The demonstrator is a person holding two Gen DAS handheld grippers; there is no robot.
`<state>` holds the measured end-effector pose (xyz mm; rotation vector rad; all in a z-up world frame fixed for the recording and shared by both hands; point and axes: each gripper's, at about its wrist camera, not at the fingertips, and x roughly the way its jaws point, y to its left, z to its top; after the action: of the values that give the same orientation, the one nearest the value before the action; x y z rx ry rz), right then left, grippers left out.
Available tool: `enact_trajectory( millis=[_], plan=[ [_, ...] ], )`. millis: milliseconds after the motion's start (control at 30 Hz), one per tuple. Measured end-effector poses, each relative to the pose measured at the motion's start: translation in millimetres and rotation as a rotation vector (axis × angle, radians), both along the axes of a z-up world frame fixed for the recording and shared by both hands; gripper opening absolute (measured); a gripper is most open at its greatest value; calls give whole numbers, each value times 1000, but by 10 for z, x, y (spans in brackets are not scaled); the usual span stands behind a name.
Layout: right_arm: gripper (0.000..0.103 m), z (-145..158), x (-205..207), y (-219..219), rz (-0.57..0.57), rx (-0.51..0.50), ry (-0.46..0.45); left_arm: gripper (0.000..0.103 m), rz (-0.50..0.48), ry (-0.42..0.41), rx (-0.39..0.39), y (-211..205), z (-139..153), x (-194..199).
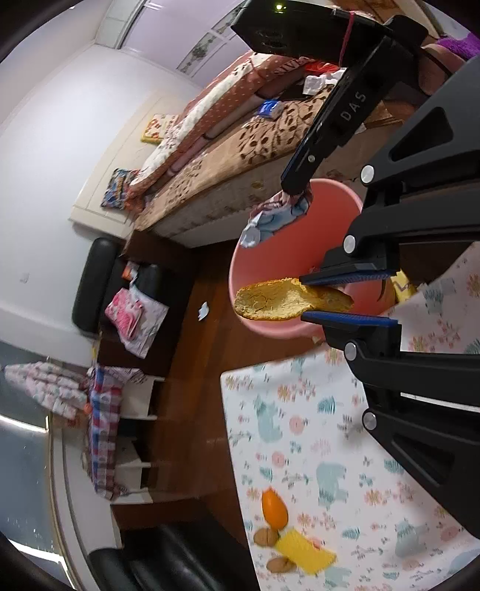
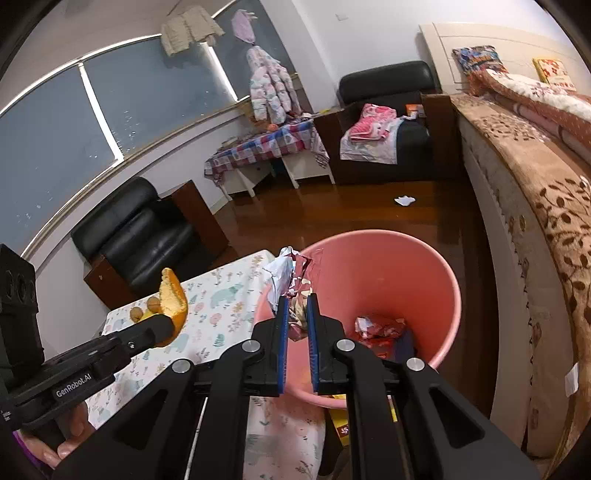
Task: Collect trash
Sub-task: 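Lift the bread crust and blue-white wrapper and carry them over the pink bucket, then open both grippers to drop the crust and wrapper into the bucket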
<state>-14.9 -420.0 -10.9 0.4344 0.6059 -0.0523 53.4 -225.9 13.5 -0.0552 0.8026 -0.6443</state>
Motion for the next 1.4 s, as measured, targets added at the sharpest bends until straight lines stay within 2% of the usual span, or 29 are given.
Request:
enact_trajectory(
  millis=[433, 767, 1033, 1400],
  plan=[
    [10, -308, 60, -160, -38, 24, 73, 13, -64, 76, 69, -504, -360, 189],
    [10, -440, 117, -158, -39, 38, 110, 14, -74, 96, 99, -578, -515, 243],
    [10, -454, 122, -177, -44, 38, 110, 15, -68, 102, 94, -600, -555, 266],
    [10, -462, 113, -190, -54, 37, 115, 32, -60, 74, 61, -489, -477, 264]
  ],
)
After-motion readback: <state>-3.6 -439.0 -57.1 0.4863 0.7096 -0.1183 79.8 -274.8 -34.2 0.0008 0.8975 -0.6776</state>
